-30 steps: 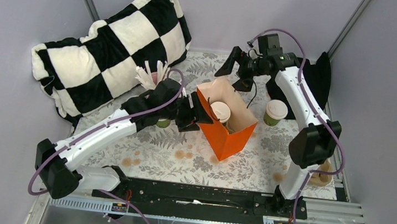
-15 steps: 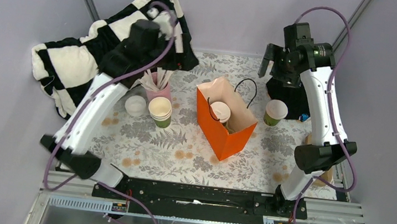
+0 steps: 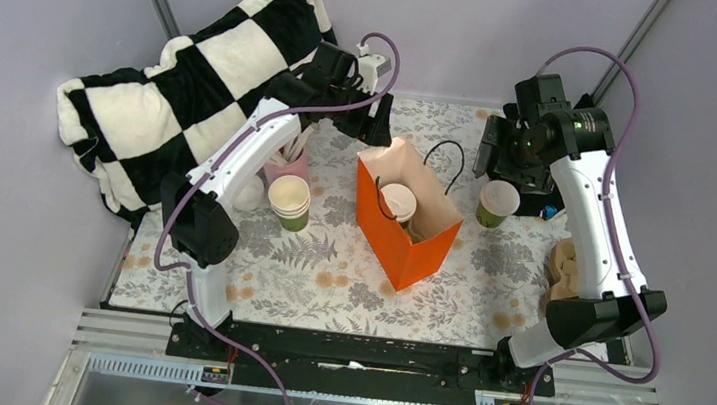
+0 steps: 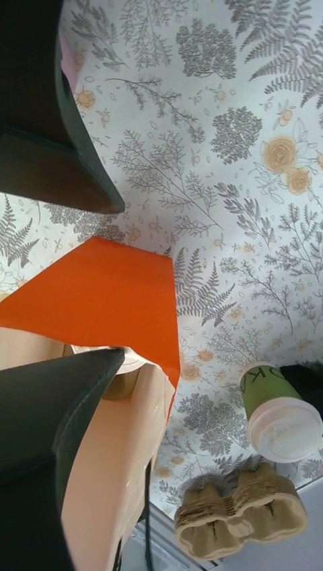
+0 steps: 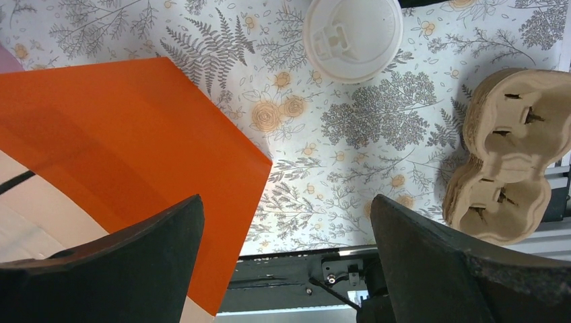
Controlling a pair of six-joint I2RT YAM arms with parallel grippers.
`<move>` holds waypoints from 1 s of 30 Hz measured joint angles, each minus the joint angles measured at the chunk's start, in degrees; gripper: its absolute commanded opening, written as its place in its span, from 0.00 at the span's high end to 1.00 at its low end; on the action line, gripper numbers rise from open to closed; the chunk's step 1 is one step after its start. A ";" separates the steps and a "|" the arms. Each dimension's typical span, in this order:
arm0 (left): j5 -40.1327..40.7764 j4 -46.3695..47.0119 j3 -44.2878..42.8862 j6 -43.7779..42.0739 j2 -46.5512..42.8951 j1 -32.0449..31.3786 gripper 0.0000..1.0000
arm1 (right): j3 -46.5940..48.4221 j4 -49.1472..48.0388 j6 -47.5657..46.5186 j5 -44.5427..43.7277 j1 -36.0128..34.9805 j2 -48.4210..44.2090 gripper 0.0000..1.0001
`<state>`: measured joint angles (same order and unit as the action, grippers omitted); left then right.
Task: Pack the takeout coffee
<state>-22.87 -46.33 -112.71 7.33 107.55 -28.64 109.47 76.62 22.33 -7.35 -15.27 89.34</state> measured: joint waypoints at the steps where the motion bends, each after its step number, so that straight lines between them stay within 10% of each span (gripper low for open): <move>1: -0.39 0.09 -0.17 -0.09 0.00 -0.04 0.31 | -0.39 0.00 0.00 -0.04 -0.02 -0.31 0.00; 8: -0.76 1.64 -0.17 0.04 -0.13 -2.27 0.21 | -3.61 -0.15 0.00 -0.55 0.00 -1.79 0.00; 30: 2.43 2.71 0.87 0.13 -0.83 -5.18 0.77 | -11.23 -6.86 -3.98 -3.21 7.52 4.90 0.00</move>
<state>-20.45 -43.62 -111.83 7.46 106.72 -33.82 98.24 69.76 18.35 -10.57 -7.75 94.24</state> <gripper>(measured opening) 0.310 0.980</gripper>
